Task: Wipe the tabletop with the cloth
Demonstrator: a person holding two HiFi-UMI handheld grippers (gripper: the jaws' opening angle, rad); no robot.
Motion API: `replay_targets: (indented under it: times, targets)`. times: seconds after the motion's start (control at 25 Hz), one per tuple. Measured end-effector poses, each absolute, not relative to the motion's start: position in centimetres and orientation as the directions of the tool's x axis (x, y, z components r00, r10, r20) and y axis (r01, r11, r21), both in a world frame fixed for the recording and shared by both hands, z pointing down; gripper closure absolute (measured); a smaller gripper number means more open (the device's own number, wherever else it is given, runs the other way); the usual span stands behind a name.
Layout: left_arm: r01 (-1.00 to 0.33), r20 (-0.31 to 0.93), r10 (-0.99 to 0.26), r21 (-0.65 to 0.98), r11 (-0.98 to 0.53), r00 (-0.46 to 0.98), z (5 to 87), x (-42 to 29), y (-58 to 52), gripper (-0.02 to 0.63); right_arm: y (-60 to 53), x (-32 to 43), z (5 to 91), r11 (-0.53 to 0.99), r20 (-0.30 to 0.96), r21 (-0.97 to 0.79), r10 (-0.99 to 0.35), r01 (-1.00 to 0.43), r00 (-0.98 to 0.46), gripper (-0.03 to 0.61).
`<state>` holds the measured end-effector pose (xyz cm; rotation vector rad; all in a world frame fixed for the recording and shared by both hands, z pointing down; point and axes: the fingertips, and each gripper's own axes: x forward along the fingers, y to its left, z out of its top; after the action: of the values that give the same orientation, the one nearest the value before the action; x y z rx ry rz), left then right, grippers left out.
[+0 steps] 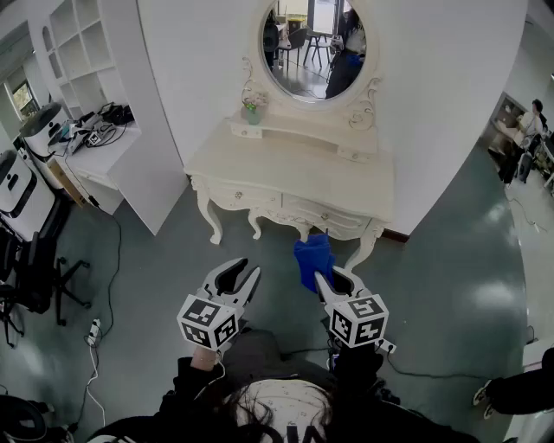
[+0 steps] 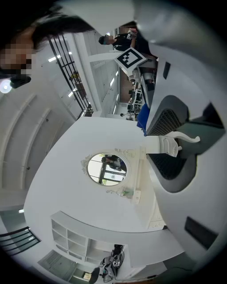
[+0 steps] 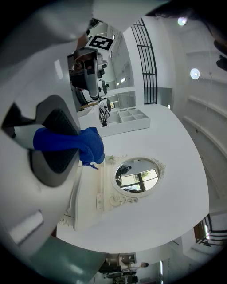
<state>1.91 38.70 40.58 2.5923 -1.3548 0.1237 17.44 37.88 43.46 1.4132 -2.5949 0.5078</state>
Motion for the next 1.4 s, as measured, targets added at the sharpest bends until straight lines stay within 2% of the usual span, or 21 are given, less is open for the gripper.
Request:
replay_targets:
  times: [0.64, 1.04, 1.4]
  targets:
    - [-0.84, 0.216, -0.813, 0.196, -0.507, 0.541, 42.8, 0.1, 35.8, 0.489, 33.7, 15.2, 46.0, 0.533, 0.319, -0.283, -0.732, -0.798, -0.602, 0.492]
    - [-0.831, 0.225, -0.802, 0.224, -0.51, 0.553, 44.2, -3.8, 23.8, 0.489, 22.4, 12.5, 46.8, 0.492, 0.357, -0.277, -0.744, -0.825, -0.564, 0.492]
    - [-0.77, 0.248, -0.729, 0.217, -0.6, 0.638, 43.9, -7.4, 13.3, 0.489, 12.4, 8.2, 46.1, 0.421, 0.384, -0.279, -0.775, -0.863, -0.502, 0.492]
